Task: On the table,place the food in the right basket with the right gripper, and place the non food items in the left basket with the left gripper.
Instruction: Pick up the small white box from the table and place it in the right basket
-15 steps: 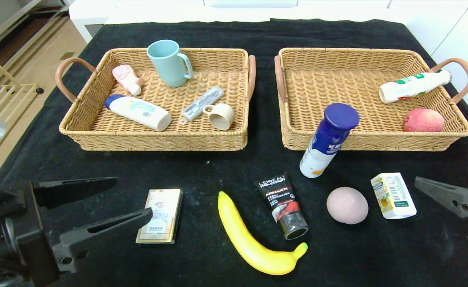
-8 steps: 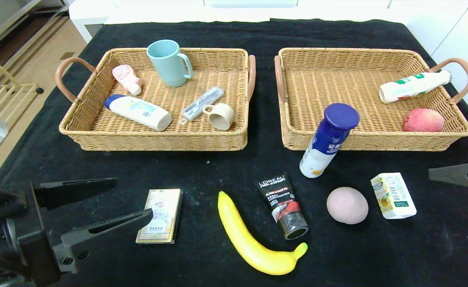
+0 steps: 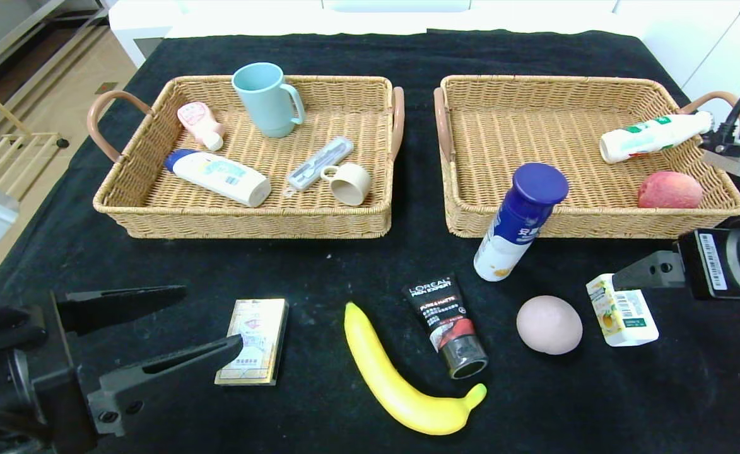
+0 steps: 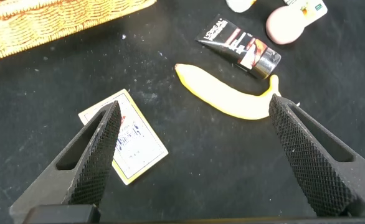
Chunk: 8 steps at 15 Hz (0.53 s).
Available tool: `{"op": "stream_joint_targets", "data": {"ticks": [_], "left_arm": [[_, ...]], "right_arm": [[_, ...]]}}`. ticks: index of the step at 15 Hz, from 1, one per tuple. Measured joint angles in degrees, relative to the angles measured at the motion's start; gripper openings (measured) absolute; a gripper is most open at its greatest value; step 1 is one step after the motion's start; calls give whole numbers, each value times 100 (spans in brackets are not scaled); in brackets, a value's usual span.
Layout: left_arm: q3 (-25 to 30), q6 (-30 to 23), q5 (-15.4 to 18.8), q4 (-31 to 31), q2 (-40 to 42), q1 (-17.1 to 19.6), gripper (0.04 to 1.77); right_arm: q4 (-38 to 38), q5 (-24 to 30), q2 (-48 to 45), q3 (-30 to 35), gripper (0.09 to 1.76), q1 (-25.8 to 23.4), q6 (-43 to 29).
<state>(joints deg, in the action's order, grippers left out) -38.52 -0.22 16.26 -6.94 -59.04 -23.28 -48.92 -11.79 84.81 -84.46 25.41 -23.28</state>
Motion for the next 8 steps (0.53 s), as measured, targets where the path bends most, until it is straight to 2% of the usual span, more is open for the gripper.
{"op": "stream_joint_targets", "data": {"ticks": [8], "left_arm": [[16, -2, 18, 22, -24, -22, 172]], "right_arm": [[50, -2, 334, 152, 171, -90, 5]]}}
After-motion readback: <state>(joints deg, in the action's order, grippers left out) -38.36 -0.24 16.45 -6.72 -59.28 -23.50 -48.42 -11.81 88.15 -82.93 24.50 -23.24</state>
